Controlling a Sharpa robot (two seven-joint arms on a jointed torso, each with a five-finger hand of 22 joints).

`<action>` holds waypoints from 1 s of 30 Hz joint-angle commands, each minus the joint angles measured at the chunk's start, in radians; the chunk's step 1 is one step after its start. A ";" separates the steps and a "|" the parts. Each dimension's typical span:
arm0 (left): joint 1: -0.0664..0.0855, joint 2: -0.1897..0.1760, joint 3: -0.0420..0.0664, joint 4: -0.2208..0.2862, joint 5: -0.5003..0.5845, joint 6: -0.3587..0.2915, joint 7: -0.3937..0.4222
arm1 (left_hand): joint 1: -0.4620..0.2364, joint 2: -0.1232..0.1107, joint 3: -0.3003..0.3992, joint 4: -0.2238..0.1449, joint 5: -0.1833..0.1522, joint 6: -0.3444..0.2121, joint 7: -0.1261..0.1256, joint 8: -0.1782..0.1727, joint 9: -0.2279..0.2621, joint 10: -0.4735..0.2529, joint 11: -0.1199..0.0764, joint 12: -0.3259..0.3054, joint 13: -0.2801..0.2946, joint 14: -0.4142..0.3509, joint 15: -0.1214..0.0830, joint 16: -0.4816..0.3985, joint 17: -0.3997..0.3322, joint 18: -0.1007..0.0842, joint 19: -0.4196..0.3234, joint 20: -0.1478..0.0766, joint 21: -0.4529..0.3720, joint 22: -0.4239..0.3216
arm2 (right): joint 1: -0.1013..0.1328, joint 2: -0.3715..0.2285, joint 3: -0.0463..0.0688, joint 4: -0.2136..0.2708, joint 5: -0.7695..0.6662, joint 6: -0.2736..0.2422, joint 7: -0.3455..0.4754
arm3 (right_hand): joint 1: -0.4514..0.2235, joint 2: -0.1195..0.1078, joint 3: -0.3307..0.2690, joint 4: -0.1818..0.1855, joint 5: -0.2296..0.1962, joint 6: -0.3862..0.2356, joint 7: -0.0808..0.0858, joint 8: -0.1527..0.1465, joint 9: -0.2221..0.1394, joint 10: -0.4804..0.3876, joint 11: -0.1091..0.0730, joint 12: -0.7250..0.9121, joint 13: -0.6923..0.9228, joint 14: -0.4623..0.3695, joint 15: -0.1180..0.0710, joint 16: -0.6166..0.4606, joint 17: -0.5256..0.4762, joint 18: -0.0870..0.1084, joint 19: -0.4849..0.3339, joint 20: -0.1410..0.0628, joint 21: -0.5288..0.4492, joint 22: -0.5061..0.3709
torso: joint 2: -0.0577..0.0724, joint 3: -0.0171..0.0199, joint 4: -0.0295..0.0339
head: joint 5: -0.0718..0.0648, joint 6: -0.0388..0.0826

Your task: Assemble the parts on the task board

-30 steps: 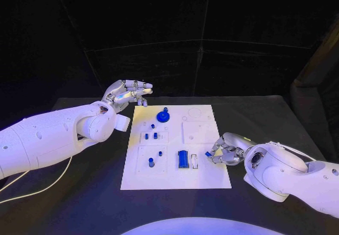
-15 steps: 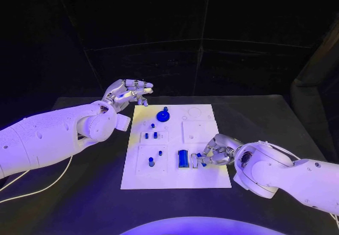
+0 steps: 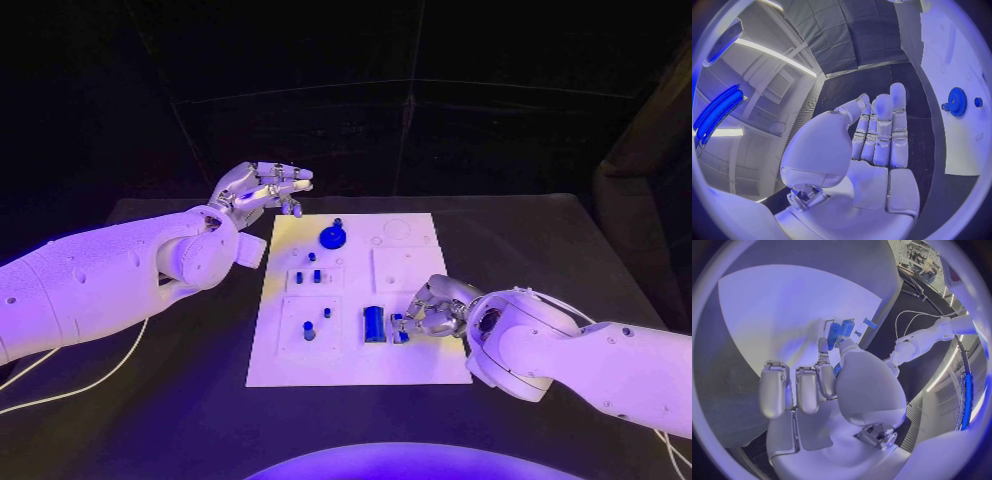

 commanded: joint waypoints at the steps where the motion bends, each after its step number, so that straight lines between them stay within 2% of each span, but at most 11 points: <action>1: 0.001 0.001 0.001 0.002 0.002 0.017 0.017 | 0.002 0.003 -0.004 -0.003 0.004 -0.001 -0.003 0.008 0.002 -0.010 0.001 0.005 0.000 -0.008 -0.001 0.007 -0.002 0.006 0.004 0.000 -0.007 -0.001 | 0.001 0.004 0.000 -0.001 -0.007 0.002 -0.015 | -0.015 -0.002 -0.003 0.009 -0.003 0.009 0.001 0.005 0.002 0.009 -0.007 0.001 0.072 0.070 -0.010 0.004 0.083 -0.021 0.029 -0.007 0.004 0.078 | 0.000 0.0000 -0.0002 | 0.000 -0.001; 17: 0.001 -0.003 0.001 0.004 0.002 0.017 0.015 | 0.001 0.003 -0.004 -0.003 0.004 0.000 -0.004 0.009 0.002 -0.010 0.000 0.006 0.000 -0.008 -0.001 0.007 -0.002 0.006 0.004 0.000 -0.007 -0.001 | 0.001 0.027 0.000 -0.020 -0.042 0.010 -0.033 | -0.023 -0.007 -0.006 0.012 -0.001 0.016 -0.003 0.009 0.010 0.013 -0.010 0.006 0.076 0.070 -0.012 0.003 0.083 -0.021 0.030 -0.009 0.004 0.078 | 0.000 -0.0003 0.0001 | 0.004 -0.003; 22: 0.002 -0.004 0.001 0.005 0.002 0.017 0.014 | 0.001 0.003 -0.004 -0.003 0.004 0.000 -0.004 0.009 0.002 -0.010 0.000 0.006 0.000 -0.008 -0.001 0.007 -0.002 0.006 0.004 0.000 -0.007 -0.001 | 0.001 0.033 0.000 -0.027 -0.047 0.040 -0.043 | -0.024 -0.012 -0.008 0.010 -0.003 0.016 -0.003 0.010 0.013 0.014 -0.011 0.008 0.078 0.069 -0.013 0.002 0.082 -0.021 0.030 -0.010 0.004 0.078 | 0.000 -0.0008 0.0011 | 0.004 -0.005; 25: 0.002 -0.005 0.001 0.006 0.002 0.017 0.014 | 0.001 0.003 -0.005 -0.003 0.004 0.000 -0.004 0.009 0.002 -0.010 0.000 0.006 0.000 -0.008 -0.001 0.007 -0.002 0.006 0.004 0.000 -0.007 -0.001 | 0.001 0.035 0.000 -0.031 -0.054 0.061 -0.055 | -0.039 -0.016 -0.017 0.017 -0.023 0.014 -0.002 0.010 0.019 0.012 -0.009 0.004 0.076 0.069 -0.013 0.001 0.079 -0.021 0.029 -0.011 0.003 0.077 | 0.000 -0.0005 0.0006 | 0.005 -0.006; 30: 0.002 -0.006 0.001 0.006 0.002 0.017 0.013 | 0.001 0.003 -0.005 -0.003 0.004 0.000 -0.004 0.009 0.002 -0.010 0.000 0.006 0.000 -0.008 -0.001 0.007 -0.002 0.006 0.004 0.000 -0.007 -0.001 | 0.001 0.035 0.000 -0.033 -0.070 0.083 -0.073 | -0.052 -0.020 -0.028 0.023 -0.014 0.013 -0.001 0.010 0.025 0.012 -0.009 0.003 0.077 0.069 -0.012 0.000 0.078 -0.021 0.029 -0.011 0.003 0.077 | -0.001 -0.0003 -0.0006 | 0.006 -0.007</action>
